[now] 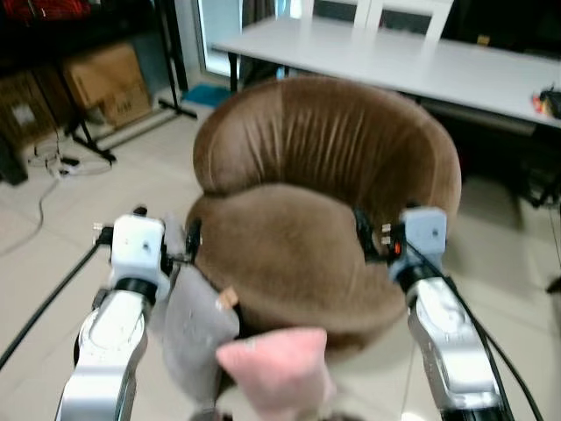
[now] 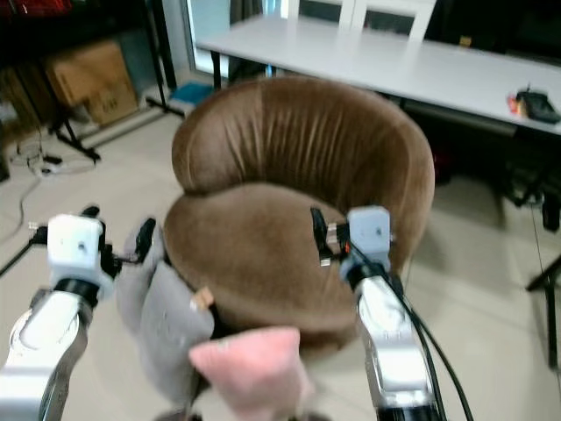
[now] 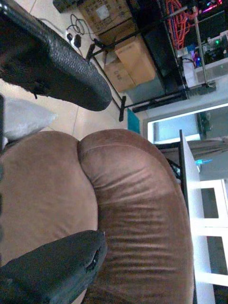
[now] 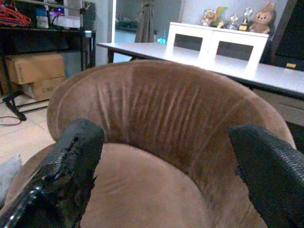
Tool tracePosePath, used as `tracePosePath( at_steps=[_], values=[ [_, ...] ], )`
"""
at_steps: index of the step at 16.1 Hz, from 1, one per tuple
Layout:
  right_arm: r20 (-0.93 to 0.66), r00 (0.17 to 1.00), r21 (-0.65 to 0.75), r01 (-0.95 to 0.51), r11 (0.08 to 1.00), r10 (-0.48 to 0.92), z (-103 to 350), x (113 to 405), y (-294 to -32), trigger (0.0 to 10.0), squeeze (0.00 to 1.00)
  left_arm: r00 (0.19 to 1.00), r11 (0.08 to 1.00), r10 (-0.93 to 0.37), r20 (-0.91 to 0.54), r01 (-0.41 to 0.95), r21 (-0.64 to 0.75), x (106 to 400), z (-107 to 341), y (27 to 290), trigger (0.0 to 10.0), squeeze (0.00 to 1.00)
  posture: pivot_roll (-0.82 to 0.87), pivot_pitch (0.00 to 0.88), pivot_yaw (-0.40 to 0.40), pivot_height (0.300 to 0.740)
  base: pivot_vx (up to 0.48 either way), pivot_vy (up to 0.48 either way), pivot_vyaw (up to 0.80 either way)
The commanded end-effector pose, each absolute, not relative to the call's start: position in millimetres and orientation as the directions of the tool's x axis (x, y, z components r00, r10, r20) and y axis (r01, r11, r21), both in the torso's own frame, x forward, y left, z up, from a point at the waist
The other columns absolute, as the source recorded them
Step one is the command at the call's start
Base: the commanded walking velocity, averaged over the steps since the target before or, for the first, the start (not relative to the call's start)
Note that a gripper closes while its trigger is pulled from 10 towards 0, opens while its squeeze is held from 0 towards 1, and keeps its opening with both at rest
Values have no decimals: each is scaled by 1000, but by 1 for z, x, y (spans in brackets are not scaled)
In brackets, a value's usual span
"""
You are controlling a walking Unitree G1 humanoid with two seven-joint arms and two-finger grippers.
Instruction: Move the pillow to the sofa from floor
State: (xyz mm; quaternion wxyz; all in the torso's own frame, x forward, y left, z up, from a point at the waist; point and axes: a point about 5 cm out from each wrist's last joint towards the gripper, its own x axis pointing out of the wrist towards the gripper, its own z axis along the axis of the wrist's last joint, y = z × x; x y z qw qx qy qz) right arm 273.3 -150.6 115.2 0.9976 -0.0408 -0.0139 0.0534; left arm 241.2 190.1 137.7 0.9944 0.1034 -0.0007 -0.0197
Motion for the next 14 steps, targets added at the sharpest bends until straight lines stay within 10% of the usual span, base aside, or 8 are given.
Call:
tracePosePath(
  at_steps=[1,14],
  values=[
    [11,994,-77,-108,991,109,113,274,-151,10000,0,999,975,-43,-7,44,219,241,136,190,10000,0,-59,0,-17,641,0,0,0],
    [-67,986,-23,-157,987,155,105,272,-148,10000,0,998,981,-57,15,53,186,234,136,188,10000,0,-53,0,-32,627,68,0,0]
  ],
)
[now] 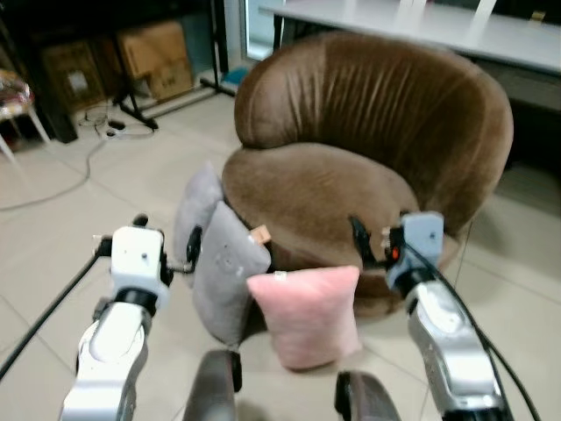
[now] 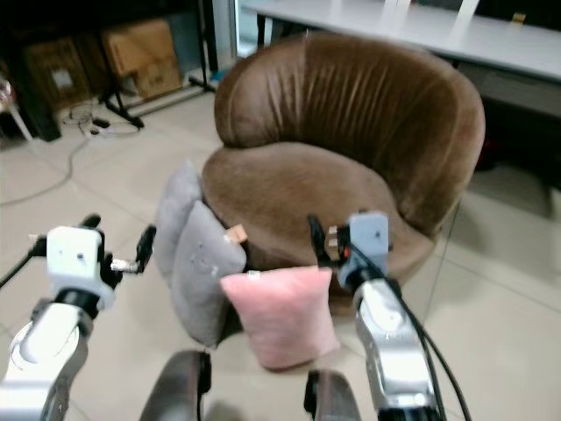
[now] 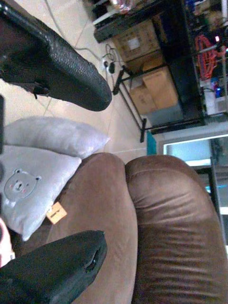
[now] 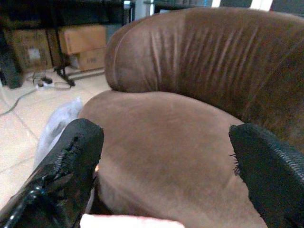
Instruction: Move the pillow to the sofa from floor
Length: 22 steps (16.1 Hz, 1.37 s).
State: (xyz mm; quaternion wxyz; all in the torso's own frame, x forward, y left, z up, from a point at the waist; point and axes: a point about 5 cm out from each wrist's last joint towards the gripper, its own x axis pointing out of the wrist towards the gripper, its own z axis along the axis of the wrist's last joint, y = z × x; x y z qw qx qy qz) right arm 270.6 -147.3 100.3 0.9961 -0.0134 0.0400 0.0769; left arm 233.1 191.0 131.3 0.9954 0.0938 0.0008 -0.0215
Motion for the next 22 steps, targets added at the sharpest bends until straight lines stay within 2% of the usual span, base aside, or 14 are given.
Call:
tracePosePath(
  at_steps=[1,7,18,22],
  values=[
    [-67,985,-20,-159,987,157,105,272,-148,10000,0,998,981,-56,15,52,186,234,136,188,10000,0,-53,0,-32,627,349,0,0],
    [-73,992,0,-103,995,103,105,271,-156,10000,0,998,981,-61,8,58,186,233,136,188,10000,0,-59,0,-22,627,353,0,0],
    [-53,992,15,-117,993,117,109,273,-154,10000,0,998,980,-60,3,58,192,237,137,189,10000,0,-63,0,-18,627,342,0,0],
    [-58,982,61,-175,983,178,109,270,-150,10000,0,998,978,-56,20,51,203,237,138,189,10000,0,-65,0,-21,607,0,0,0]
  ],
)
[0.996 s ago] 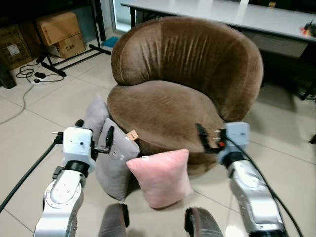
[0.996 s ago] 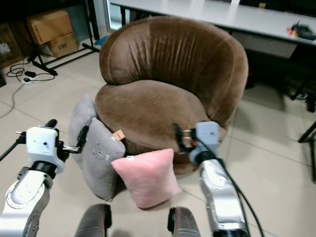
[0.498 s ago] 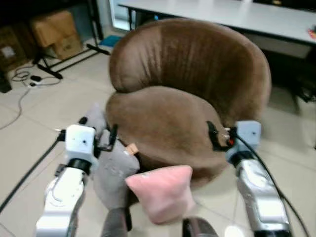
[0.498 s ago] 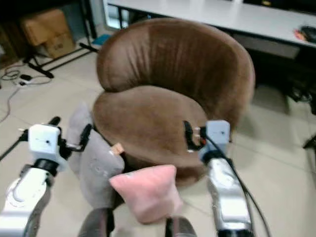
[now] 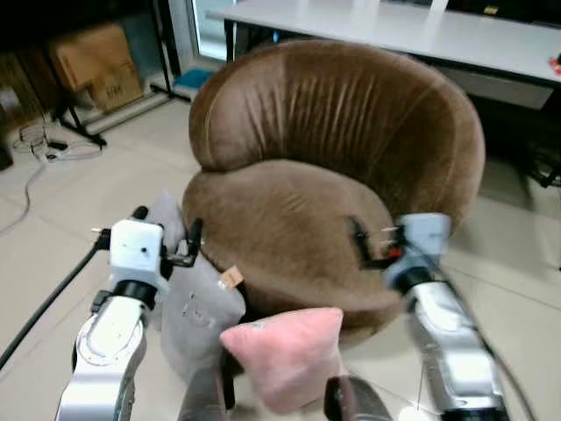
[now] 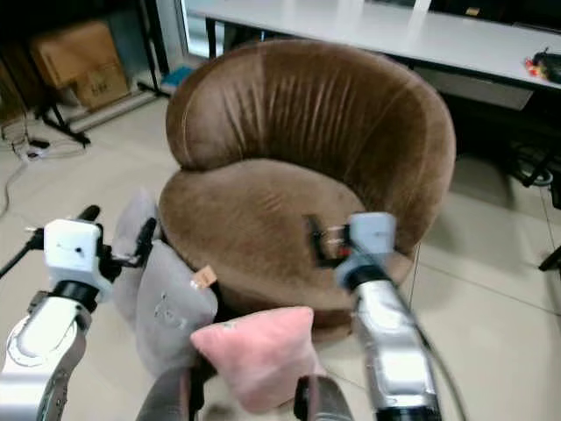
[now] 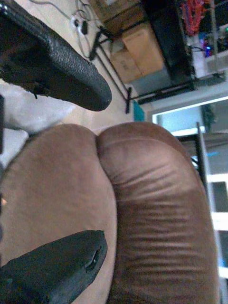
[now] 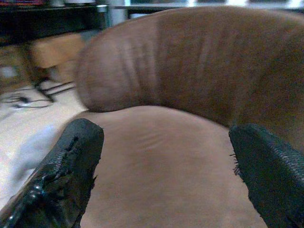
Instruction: Move the pillow to the sofa from floor
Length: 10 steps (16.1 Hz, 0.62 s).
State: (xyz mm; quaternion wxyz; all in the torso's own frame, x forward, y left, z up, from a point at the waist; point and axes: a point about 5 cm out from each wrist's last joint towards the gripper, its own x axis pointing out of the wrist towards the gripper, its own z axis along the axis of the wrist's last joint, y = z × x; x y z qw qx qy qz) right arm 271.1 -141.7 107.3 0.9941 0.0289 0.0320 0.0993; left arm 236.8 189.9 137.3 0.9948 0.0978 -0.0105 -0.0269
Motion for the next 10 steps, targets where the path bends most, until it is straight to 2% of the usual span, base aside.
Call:
tracePosePath(
  at_steps=[1,5,10],
  values=[
    [-60,982,59,-175,983,178,109,270,-150,10000,0,998,977,-53,27,47,207,237,138,189,10000,0,-66,0,-23,592,0,0,0],
    [-57,981,43,-185,982,187,110,271,-150,10000,0,998,977,-53,29,46,210,238,138,189,10000,0,-66,0,-24,552,0,0,0],
    [-77,982,14,-171,985,171,107,272,-151,10000,0,998,976,-56,19,50,212,238,136,190,10000,0,-66,0,-24,552,0,0,0]
  ],
)
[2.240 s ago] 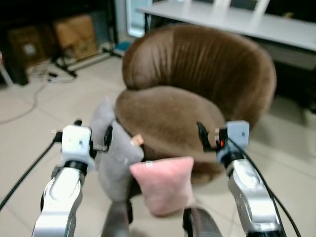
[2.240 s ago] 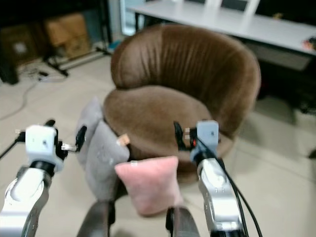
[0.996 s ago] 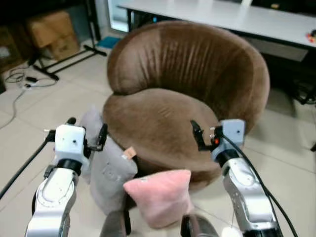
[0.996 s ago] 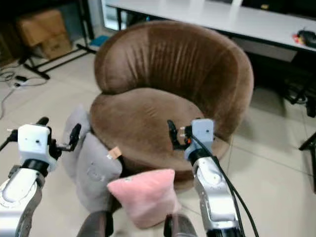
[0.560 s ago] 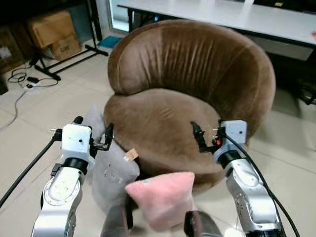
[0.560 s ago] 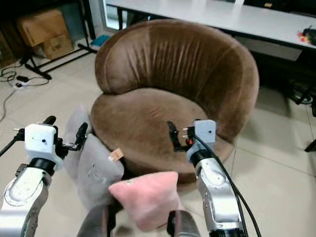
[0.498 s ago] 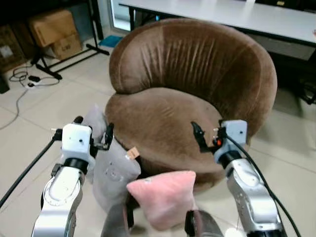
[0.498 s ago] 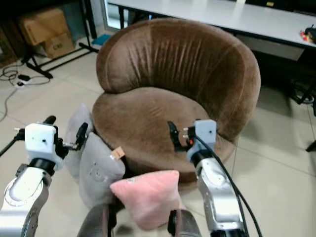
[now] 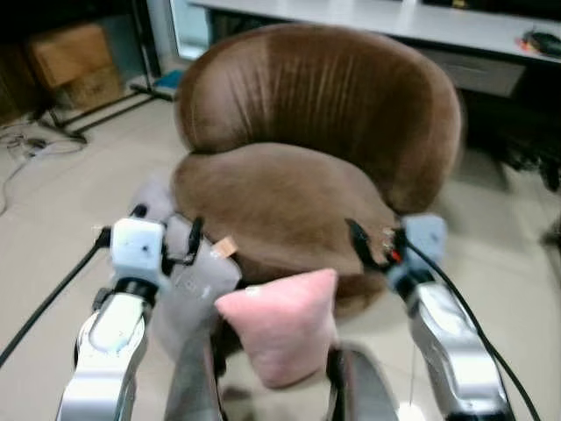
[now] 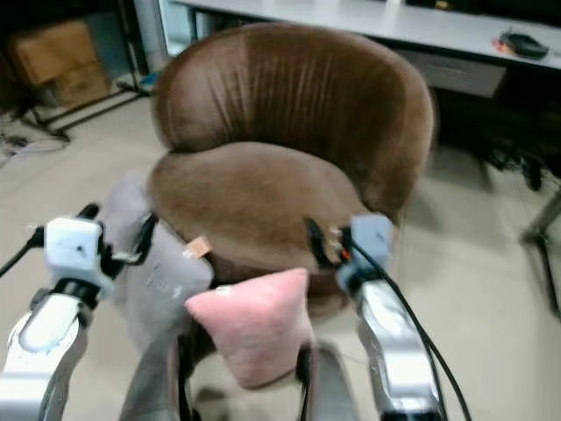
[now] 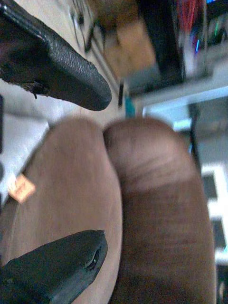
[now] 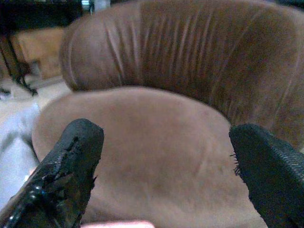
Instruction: Move the pillow to the sofa from floor
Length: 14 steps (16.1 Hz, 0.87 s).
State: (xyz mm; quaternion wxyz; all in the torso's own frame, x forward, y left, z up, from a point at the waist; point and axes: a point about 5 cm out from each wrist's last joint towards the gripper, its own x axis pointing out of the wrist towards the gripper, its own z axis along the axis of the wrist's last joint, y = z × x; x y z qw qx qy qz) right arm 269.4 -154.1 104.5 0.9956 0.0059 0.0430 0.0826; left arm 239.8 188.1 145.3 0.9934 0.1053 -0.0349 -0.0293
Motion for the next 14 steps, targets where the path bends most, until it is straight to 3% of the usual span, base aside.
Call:
tracePosePath(
  at_steps=[1,7,14],
  values=[
    [-75,982,-13,-174,985,173,108,272,-152,10000,0,998,976,-57,19,52,210,238,136,190,10000,0,-66,0,-24,552,240,0,0],
    [-73,981,-54,-184,981,180,111,276,-150,10000,0,998,976,-54,11,51,214,238,134,190,10000,0,-69,0,-28,552,349,0,800],
    [-124,970,-140,-225,964,209,105,284,-158,10000,0,994,966,-108,-32,113,231,237,127,186,10000,0,-66,0,-39,552,0,0,0]
  ],
)
